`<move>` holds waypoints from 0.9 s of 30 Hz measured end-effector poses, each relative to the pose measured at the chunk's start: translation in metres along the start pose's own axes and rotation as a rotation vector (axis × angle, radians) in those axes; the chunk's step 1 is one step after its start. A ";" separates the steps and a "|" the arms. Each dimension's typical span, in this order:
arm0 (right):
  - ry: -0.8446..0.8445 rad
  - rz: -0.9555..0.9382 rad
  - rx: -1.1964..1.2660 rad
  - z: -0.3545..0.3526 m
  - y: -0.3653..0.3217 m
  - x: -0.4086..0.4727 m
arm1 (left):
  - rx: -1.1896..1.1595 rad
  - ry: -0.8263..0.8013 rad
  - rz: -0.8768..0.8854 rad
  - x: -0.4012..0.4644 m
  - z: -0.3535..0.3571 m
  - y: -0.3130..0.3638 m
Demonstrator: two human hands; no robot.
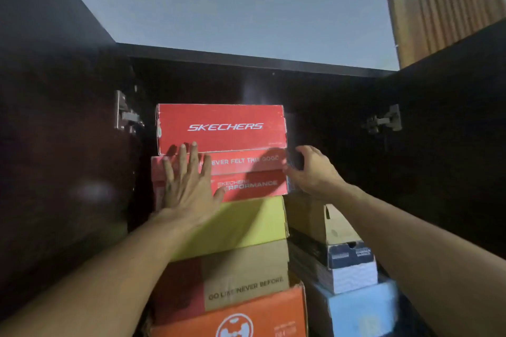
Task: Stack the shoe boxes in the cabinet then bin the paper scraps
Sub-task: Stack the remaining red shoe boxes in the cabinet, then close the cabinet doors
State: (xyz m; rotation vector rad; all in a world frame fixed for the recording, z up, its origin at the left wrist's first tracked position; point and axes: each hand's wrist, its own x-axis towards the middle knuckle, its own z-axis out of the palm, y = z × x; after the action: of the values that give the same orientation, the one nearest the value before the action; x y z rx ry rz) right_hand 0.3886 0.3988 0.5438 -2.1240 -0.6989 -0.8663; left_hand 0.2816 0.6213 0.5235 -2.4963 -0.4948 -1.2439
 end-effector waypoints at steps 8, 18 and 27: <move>-0.059 0.218 -0.242 -0.092 0.049 -0.132 | -0.389 -0.154 0.218 -0.097 -0.013 0.084; 0.087 0.524 -0.321 -0.131 0.138 -0.303 | -0.649 -0.379 0.404 -0.245 0.021 0.194; 0.349 0.769 -0.290 -0.155 0.205 -0.389 | -0.845 -0.532 0.488 -0.329 0.029 0.285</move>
State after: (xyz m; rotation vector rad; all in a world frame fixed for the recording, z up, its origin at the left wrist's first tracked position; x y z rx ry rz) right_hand 0.2317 0.0772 0.2442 -2.1409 0.4345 -0.8816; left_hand 0.2405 0.3235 0.2067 -3.3410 0.6683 -0.6399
